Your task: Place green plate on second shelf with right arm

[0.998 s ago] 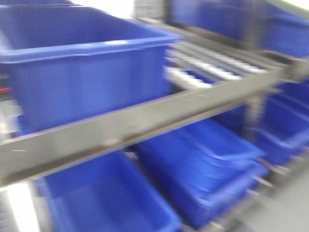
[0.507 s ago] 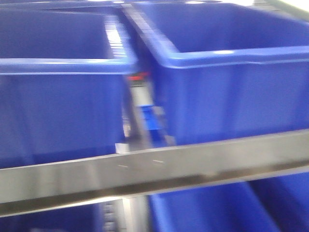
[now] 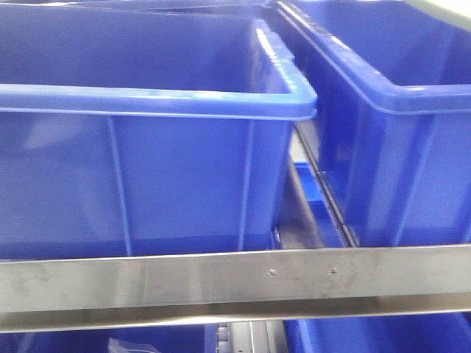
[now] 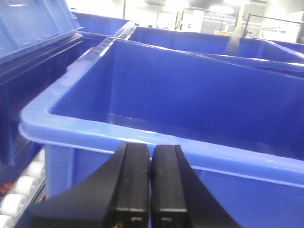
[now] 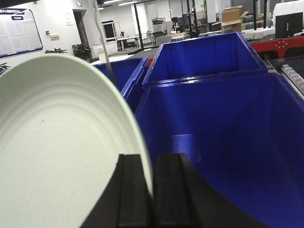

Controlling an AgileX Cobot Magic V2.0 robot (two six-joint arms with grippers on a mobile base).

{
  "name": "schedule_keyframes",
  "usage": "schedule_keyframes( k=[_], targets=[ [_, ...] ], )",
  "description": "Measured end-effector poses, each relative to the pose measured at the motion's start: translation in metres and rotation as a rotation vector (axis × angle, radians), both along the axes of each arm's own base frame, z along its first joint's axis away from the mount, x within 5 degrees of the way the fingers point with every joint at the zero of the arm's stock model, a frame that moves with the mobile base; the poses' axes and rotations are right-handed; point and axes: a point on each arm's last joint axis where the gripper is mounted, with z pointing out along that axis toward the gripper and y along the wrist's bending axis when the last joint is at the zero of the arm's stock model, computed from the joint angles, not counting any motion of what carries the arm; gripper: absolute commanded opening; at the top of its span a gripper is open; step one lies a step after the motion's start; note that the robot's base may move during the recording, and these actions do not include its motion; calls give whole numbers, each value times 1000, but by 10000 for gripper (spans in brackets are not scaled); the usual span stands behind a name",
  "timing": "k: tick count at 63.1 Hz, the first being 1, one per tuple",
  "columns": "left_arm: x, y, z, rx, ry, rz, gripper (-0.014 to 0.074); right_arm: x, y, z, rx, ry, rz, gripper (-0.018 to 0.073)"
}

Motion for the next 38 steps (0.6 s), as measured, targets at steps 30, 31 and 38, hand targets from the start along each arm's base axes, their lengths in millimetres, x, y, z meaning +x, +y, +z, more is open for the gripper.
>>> schedule_keyframes(
  k=[30,31,38],
  targets=[
    [0,0,0,0,0,0,130,0,0,0,0,-1,1,57],
    [0,0,0,0,0,0,130,0,0,0,0,-1,1,57],
    [0,0,0,0,0,0,130,0,0,0,1,-3,2,57]
  ],
)
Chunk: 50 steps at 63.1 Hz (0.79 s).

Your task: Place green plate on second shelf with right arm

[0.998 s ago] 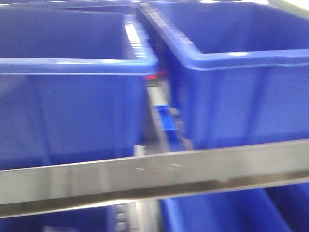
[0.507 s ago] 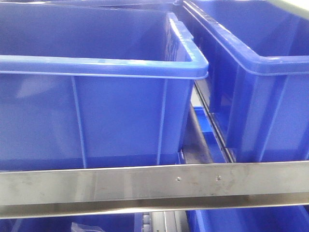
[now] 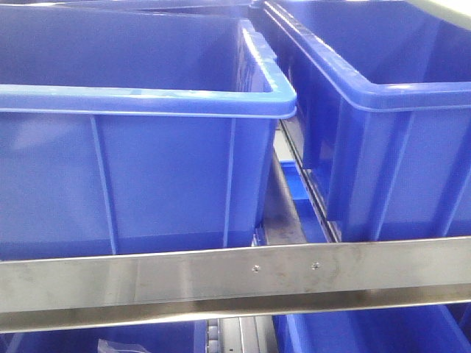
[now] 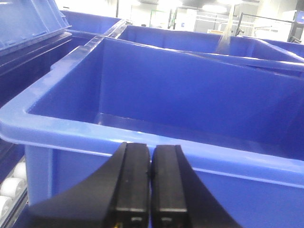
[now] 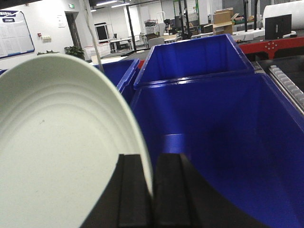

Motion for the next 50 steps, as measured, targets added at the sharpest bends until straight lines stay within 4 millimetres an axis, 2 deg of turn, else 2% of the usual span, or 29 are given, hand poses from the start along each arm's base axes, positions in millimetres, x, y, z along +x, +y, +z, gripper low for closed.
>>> schedule_keyframes(
  k=[19,26,38,50],
  targets=[
    [0,0,0,0,0,0,130,-1,2,3,7,-36,26,57],
    [0,0,0,0,0,0,130,0,2,5,-64,-71,6,57],
    [0,0,0,0,0,0,130,14,-7,9,-246,-21,-164,57],
    [0,0,0,0,0,0,130,30,-19,38,-233,-70,-388,57]
  ],
)
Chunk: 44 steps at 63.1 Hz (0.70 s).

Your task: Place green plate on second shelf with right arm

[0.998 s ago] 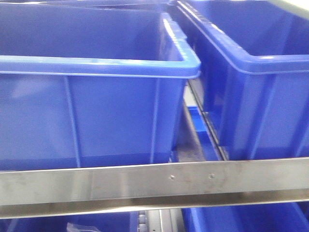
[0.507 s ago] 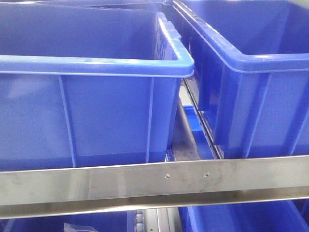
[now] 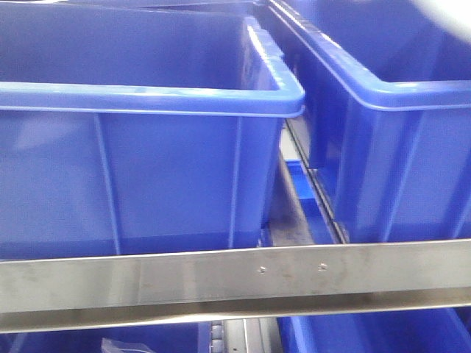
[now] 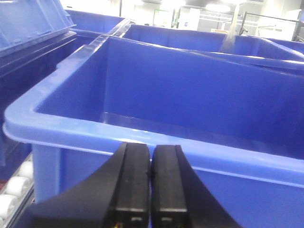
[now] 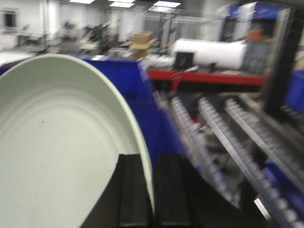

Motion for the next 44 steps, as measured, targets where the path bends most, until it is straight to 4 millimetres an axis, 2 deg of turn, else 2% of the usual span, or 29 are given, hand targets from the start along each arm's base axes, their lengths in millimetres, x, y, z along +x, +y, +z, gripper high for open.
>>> schedule_keyframes(
  k=[10,16,20,31,38,44],
  targets=[
    [0,0,0,0,0,0,130,29,5,7,-21,-48,-118,60],
    [0,0,0,0,0,0,130,54,13,2,-37,5,-158,60],
    [0,0,0,0,0,0,130,79,24,-10,-72,83,-176,60],
    [0,0,0,0,0,0,130,129,47,-36,-164,237,-180,72],
    [0,0,0,0,0,0,130,152,57,-43,-209,283,-194,214],
    [0,0,0,0,0,0,130,161,60,-34,-208,268,-210,382]
  ],
)
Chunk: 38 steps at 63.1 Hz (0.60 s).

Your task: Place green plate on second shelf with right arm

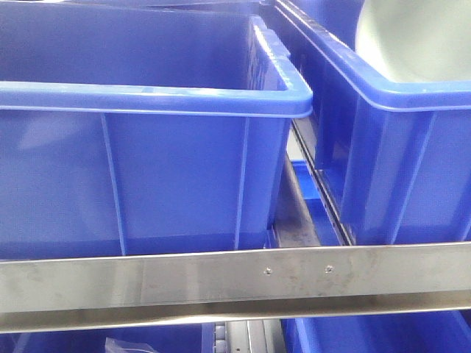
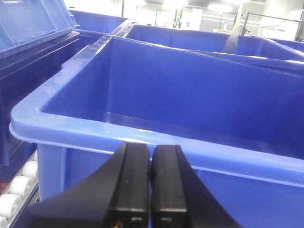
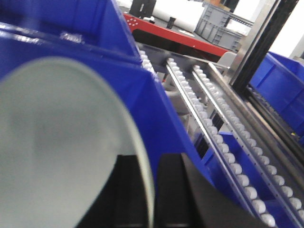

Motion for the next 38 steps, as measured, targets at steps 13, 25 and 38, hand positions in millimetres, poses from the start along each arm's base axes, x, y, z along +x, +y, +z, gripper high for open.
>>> schedule_keyframes(
  k=[13,25,38],
  targets=[
    [0,0,0,0,0,0,130,2,-2,27,24,-86,-39,364],
    [0,0,0,0,0,0,130,1,3,26,121,-49,23,92],
    [0,0,0,0,0,0,130,-13,22,32,258,-15,310,49]
  ],
)
